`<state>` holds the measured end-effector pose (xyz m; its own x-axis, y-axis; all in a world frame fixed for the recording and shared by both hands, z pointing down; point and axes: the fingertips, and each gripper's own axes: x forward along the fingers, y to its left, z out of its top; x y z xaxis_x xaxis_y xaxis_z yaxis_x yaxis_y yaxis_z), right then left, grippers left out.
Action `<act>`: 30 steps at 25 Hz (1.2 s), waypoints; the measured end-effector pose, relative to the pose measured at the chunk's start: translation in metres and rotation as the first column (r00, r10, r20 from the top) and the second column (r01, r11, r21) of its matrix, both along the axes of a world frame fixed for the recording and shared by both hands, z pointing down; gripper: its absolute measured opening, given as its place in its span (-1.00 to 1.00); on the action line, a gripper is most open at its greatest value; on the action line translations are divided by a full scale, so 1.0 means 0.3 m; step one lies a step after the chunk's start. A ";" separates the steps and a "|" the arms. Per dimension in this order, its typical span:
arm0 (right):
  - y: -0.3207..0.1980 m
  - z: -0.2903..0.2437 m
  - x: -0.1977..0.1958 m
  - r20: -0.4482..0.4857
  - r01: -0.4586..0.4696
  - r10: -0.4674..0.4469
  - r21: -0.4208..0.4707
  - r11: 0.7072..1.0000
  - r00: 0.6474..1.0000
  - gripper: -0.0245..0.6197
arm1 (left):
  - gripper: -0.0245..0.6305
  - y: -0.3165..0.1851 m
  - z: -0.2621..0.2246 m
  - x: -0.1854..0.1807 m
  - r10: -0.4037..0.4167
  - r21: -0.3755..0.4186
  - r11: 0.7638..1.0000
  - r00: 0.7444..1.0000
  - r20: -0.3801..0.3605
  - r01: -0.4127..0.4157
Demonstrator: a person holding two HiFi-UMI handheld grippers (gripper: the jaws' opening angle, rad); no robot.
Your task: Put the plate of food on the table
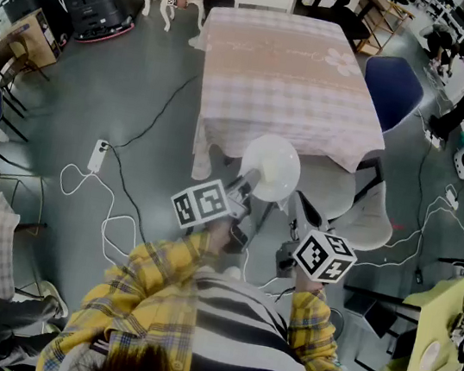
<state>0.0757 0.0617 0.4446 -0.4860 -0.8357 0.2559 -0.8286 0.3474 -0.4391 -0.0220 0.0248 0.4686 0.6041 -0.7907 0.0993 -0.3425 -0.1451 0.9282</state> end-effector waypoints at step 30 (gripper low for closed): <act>0.015 -0.015 -0.029 0.052 0.028 -0.028 0.002 1.000 0.998 -0.94 | -0.85 0.056 0.067 -0.071 -0.120 -0.098 0.989 0.989 -0.083 0.112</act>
<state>0.0671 0.0662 0.4402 -0.5216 -0.8220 0.2284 -0.7945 0.3705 -0.4811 -0.0434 0.0415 0.4886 0.5185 -0.8457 0.1263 -0.2680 -0.0205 0.9632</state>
